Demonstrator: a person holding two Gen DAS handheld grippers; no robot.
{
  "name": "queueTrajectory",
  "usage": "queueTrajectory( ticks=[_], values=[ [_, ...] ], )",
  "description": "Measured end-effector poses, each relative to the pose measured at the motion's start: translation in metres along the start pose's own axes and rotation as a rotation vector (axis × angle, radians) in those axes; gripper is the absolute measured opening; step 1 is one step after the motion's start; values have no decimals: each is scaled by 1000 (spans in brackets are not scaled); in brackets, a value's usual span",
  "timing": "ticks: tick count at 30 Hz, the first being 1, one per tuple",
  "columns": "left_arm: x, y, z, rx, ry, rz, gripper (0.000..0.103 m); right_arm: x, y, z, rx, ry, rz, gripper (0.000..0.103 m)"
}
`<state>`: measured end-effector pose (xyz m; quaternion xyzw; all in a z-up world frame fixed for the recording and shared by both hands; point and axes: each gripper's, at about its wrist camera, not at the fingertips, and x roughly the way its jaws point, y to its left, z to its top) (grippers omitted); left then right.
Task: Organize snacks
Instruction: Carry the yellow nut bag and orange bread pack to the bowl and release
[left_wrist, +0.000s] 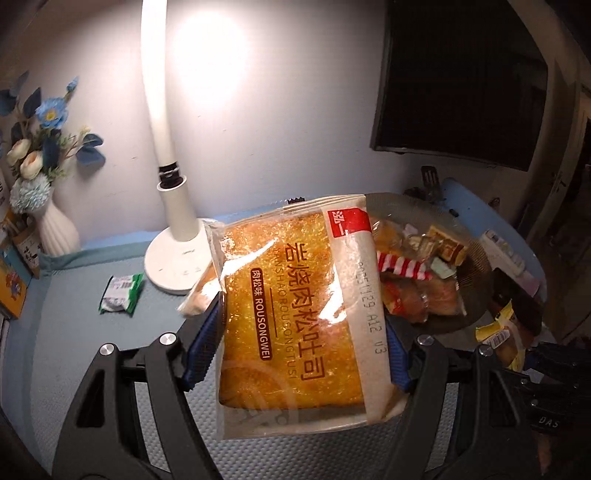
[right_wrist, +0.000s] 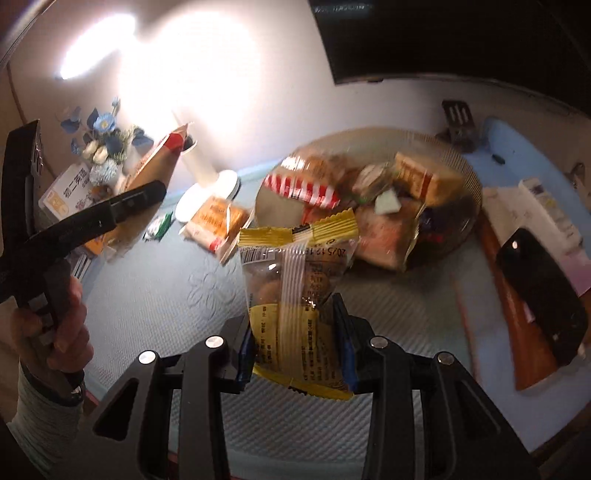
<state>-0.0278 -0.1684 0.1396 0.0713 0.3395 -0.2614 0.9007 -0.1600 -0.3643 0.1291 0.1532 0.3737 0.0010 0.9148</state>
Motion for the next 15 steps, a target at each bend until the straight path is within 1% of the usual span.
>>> queueTrajectory(
  ticks=[2,4,8,9,10,11,12,13,14,15],
  values=[
    [10,-17,21,2,-9,-63,74,-5,-12,26,26,-50,-27,36],
    [20,-34,37,22,-32,-92,74,-4,-25,51,58,-89,-53,36],
    [43,-56,55,40,-47,-161,74,10,-43,100,119,-121,-85,36],
    [49,-61,58,42,-49,-174,74,14,-49,110,142,-126,-75,39],
    [54,-65,61,45,-56,-179,74,19,-55,120,169,-139,-49,45],
    [59,-70,63,52,-70,-177,75,22,-62,127,197,-158,-18,55],
    [65,-75,66,63,-97,-169,76,24,-68,132,219,-174,-24,77],
    [69,-80,68,75,-114,-161,88,27,-74,135,234,-185,-53,78],
    [74,-82,68,80,-116,-148,94,30,-80,135,245,-180,-62,78],
    [78,-82,68,77,-114,-135,95,33,-86,132,265,-170,-45,74]
  ],
)
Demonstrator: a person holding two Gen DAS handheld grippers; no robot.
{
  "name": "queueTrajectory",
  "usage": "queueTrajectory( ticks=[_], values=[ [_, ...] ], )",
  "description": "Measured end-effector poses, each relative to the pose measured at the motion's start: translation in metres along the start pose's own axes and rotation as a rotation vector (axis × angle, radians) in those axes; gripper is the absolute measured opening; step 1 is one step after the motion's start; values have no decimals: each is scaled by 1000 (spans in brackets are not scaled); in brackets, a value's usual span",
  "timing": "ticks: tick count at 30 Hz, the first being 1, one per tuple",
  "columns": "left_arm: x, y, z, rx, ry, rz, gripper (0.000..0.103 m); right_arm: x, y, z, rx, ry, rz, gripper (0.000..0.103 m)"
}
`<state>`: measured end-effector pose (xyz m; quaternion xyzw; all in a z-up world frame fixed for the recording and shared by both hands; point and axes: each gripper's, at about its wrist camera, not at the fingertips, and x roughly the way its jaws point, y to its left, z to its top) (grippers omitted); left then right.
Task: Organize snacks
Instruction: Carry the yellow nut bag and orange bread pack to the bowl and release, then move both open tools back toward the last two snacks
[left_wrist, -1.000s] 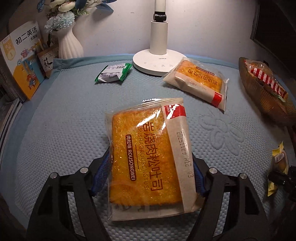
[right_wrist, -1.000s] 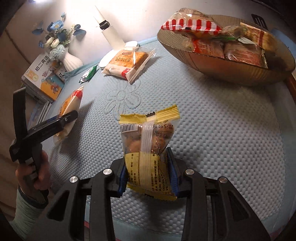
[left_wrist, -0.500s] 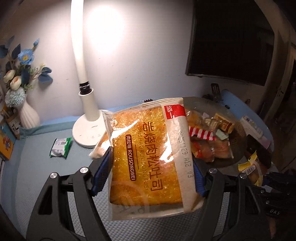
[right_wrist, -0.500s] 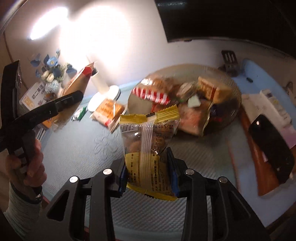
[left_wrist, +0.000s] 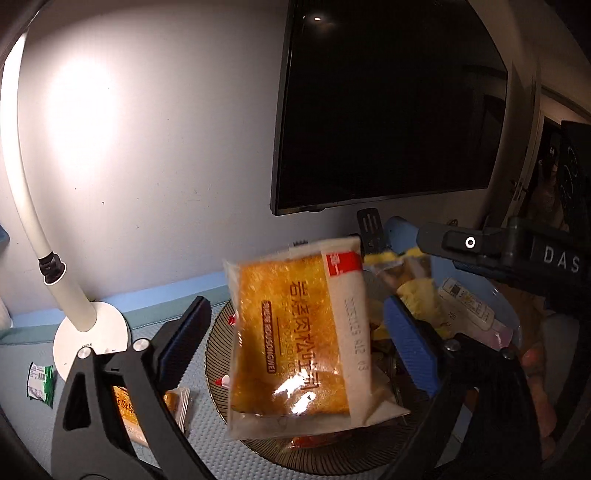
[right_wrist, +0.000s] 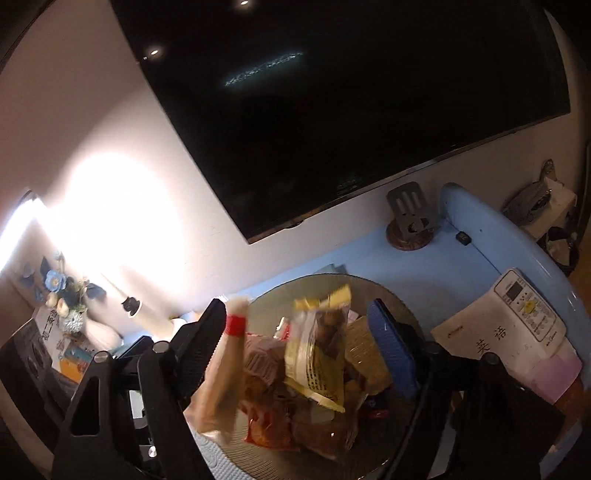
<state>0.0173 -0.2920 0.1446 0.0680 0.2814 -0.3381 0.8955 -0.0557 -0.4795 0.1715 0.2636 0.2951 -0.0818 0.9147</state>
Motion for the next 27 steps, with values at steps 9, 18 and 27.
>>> queueTrajectory(
  ticks=[9,18,27],
  values=[
    [-33,49,-38,-46,31,55,94,-4,-16,-60,42,100,57,72],
    [-132,139,-95,-177,29,262,95,-35,93,-118,-264,85,150,72],
    [-166,225,-179,-198,145,556,97,33,174,-228,-515,224,112,76]
  ],
)
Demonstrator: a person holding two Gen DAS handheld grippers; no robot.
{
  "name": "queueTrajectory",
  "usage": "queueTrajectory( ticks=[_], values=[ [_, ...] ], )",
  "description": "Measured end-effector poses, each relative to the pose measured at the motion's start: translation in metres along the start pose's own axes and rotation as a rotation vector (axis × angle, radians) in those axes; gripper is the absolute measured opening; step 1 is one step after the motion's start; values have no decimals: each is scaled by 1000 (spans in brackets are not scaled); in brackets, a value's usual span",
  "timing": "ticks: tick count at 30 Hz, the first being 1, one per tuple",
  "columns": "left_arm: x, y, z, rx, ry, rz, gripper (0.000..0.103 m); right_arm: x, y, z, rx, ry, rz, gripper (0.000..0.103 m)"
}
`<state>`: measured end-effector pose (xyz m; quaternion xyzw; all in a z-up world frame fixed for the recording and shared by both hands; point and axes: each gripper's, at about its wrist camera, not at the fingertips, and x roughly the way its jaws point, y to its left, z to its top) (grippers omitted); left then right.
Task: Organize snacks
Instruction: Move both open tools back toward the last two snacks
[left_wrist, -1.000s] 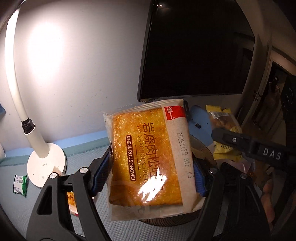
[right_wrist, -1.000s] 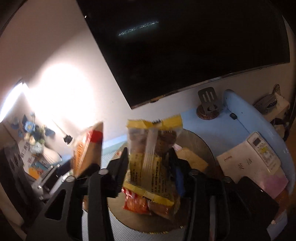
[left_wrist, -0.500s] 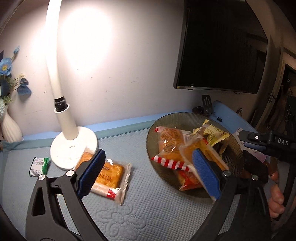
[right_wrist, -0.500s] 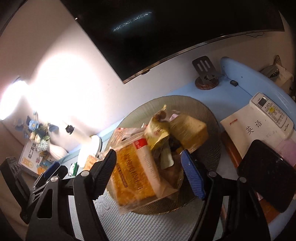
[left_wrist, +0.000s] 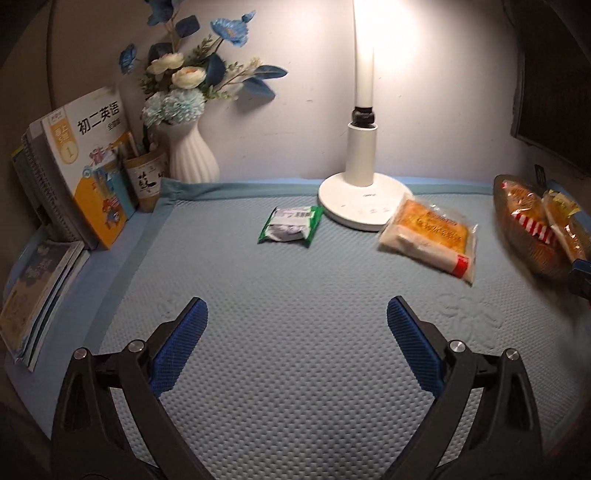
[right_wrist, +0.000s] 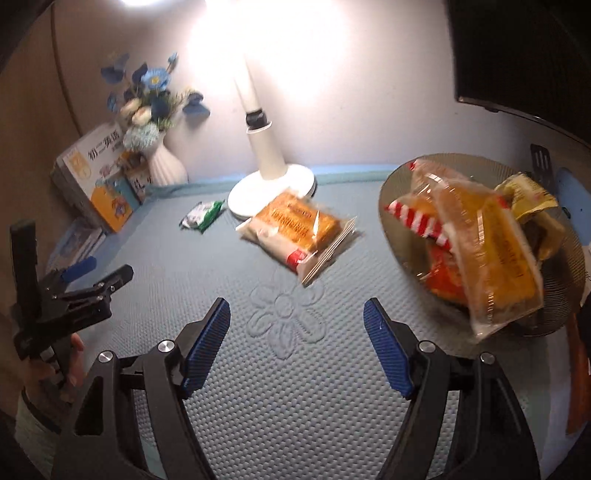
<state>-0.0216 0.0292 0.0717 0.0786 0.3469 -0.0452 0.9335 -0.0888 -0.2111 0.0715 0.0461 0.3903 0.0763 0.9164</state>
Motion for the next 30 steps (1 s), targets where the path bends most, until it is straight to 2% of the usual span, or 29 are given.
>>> queueTrajectory(
  ticks=[3,4,7,9,16,20,23,25,28,30],
  values=[
    [22,10,-24,18,18,130,97,27,13,-10,-65,0,-46,87],
    [27,12,-30,13,32,139,97,35,15,-13,-72,11,-63,88],
    [43,20,-41,-28,99,122,97,56,10,-22,-71,63,-84,88],
    [44,21,-39,-28,98,128,97,66,5,-24,-52,109,-89,88],
    [45,14,-40,12,108,155,97,73,5,-22,-48,126,-107,94],
    [46,14,-40,11,122,156,98,71,5,-21,-49,124,-87,95],
    [48,20,-37,-12,157,117,97,64,2,-17,-38,154,-28,95],
    [44,26,-28,-37,204,44,97,56,6,-3,-69,166,-8,95],
    [29,32,4,-37,223,-45,97,45,18,32,-147,143,-15,98],
    [28,37,34,-71,264,-136,97,53,25,58,-188,139,-40,98]
  ],
)
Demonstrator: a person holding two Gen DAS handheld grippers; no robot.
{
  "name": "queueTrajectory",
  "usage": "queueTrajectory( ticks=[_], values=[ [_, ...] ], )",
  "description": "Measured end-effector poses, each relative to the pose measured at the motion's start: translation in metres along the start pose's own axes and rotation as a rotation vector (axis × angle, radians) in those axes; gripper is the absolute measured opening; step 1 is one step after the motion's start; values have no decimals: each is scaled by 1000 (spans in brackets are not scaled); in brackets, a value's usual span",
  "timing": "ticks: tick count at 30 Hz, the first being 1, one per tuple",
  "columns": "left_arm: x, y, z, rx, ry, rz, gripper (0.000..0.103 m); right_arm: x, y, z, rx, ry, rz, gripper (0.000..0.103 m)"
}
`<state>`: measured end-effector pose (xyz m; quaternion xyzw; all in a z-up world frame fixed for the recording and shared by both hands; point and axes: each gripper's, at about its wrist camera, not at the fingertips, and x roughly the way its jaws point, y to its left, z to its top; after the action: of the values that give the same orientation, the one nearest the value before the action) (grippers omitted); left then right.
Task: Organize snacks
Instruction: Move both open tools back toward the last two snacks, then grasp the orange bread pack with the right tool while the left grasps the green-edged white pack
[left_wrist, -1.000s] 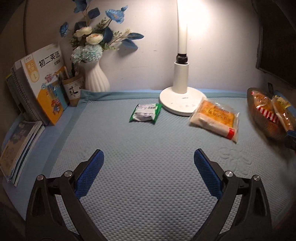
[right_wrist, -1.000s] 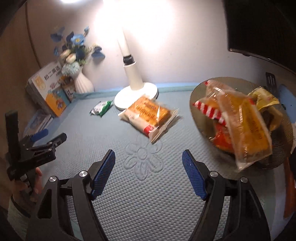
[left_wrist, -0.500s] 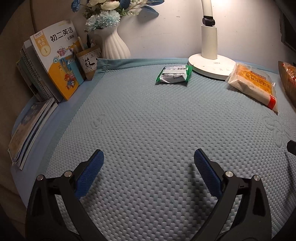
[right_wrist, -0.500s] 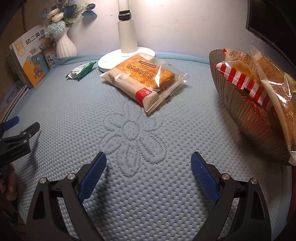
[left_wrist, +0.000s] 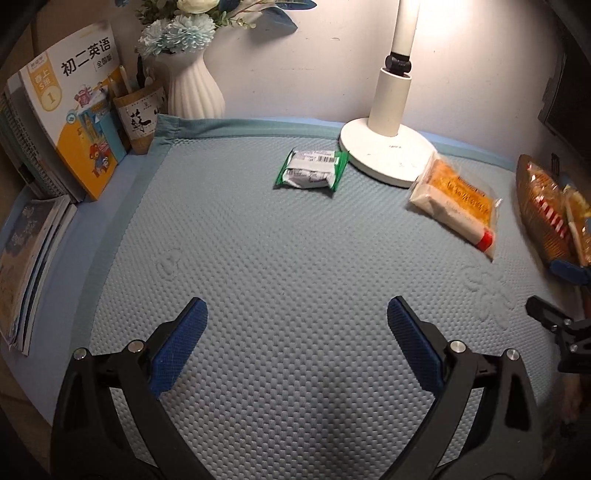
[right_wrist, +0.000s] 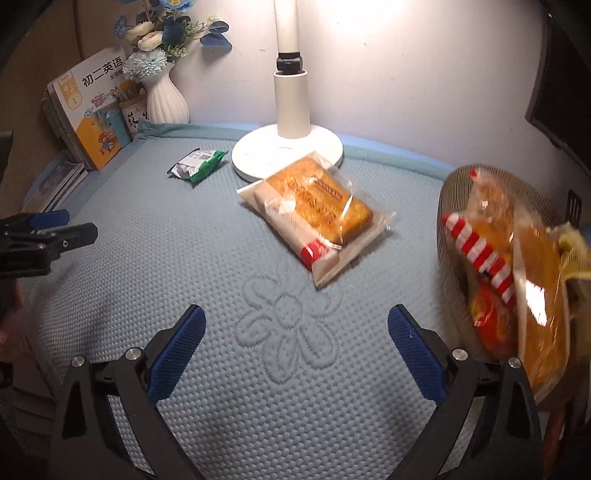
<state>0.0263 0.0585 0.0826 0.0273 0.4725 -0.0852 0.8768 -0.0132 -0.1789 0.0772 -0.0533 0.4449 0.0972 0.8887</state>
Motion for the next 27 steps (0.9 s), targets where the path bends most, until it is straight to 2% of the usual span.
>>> queueTrajectory(
  ticks=[2,3,5,8,12,15,17,18,20,23,27],
  values=[
    [-2,2,29,-31,-6,-104,98,15,2,26,-29,-4,-36,98],
    [2,1,43,-29,-20,-122,98,26,4,38,-41,6,-39,98],
    [20,-4,66,11,-55,-55,98,50,1,60,-24,39,-27,98],
    [65,-4,92,48,-45,14,98,80,-13,83,59,99,0,98],
    [118,-4,114,85,-12,-29,98,108,-24,99,85,121,-19,98],
    [148,-10,118,99,35,-54,98,131,-30,96,115,211,53,98],
    [158,-5,117,52,62,-153,98,140,-34,89,134,266,129,98],
    [159,-2,116,34,56,-171,98,138,-35,87,128,270,146,98],
    [159,-4,114,60,37,-160,98,135,-33,83,107,288,178,98],
    [160,-15,113,125,28,-98,95,125,-17,68,44,312,229,98],
    [161,-15,114,119,21,-100,94,124,-1,53,-26,304,154,98]
  ],
)
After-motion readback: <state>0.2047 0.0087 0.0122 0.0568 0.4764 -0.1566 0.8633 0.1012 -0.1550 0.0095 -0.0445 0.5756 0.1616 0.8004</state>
